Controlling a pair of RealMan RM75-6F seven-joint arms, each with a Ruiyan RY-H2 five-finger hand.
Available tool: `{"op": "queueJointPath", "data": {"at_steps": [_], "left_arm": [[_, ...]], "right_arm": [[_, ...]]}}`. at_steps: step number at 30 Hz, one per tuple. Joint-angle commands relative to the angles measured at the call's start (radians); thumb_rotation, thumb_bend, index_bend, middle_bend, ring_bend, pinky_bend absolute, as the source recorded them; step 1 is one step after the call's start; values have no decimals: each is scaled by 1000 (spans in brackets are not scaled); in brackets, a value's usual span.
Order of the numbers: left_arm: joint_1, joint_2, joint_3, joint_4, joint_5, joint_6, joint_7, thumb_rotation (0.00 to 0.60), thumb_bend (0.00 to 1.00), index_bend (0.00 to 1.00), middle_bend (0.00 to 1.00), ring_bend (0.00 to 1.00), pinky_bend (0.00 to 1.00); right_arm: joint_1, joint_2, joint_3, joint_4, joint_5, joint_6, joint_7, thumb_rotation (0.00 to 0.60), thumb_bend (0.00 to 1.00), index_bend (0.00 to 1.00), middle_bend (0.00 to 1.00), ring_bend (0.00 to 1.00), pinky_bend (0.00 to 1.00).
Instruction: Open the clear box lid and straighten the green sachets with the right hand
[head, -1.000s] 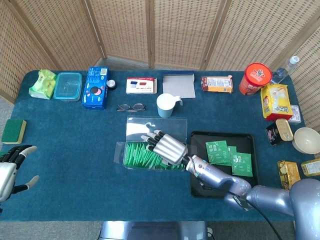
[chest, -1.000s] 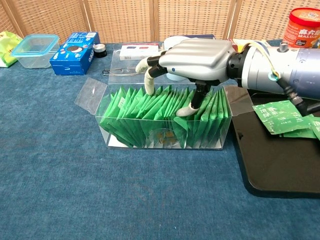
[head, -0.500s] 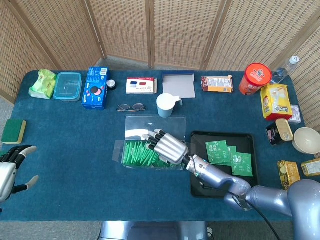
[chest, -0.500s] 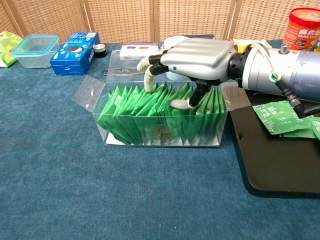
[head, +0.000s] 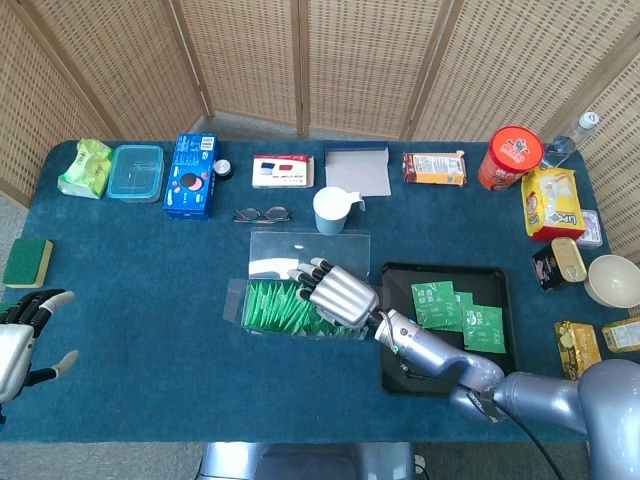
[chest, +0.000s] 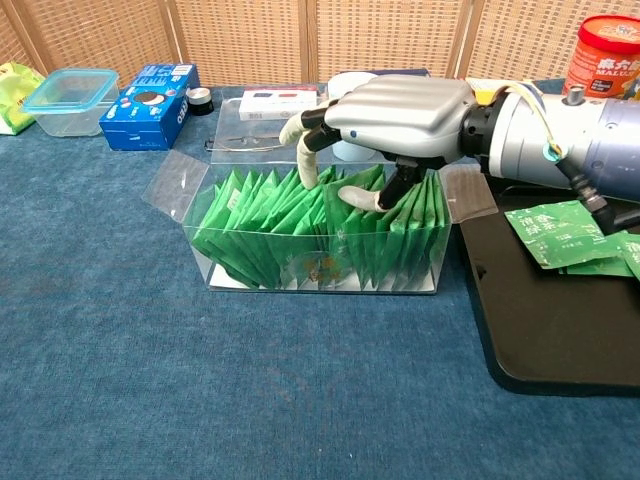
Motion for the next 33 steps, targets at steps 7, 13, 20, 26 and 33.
{"op": "queueJointPath", "data": {"at_steps": [7, 13, 20, 26, 33], "left_arm": [[-2, -3, -1, 2, 1, -2, 0, 600, 189, 186, 177, 143, 262], [-2, -3, -2, 2, 1, 0, 0, 600, 190, 186, 176, 141, 262], [-3, -5, -3, 3, 0, -2, 1, 600, 190, 186, 176, 139, 262], [-6, -6, -4, 4, 1, -4, 3, 600, 189, 186, 175, 138, 262], [-6, -7, -4, 5, -1, -5, 4, 600, 190, 186, 172, 137, 262]], "right_arm": [[-4, 9, -2, -11, -3, 5, 3, 600, 528, 474, 184, 186, 192], [-4, 14, -2, -21, 0, 2, 11, 600, 529, 483, 194, 194, 192], [-6, 24, -4, -34, 2, -2, 7, 600, 530, 420, 194, 196, 192], [-7, 29, -3, -44, 10, -8, -3, 600, 529, 387, 189, 196, 192], [-9, 36, -1, -55, 18, -13, -8, 600, 553, 380, 194, 196, 192]]}}
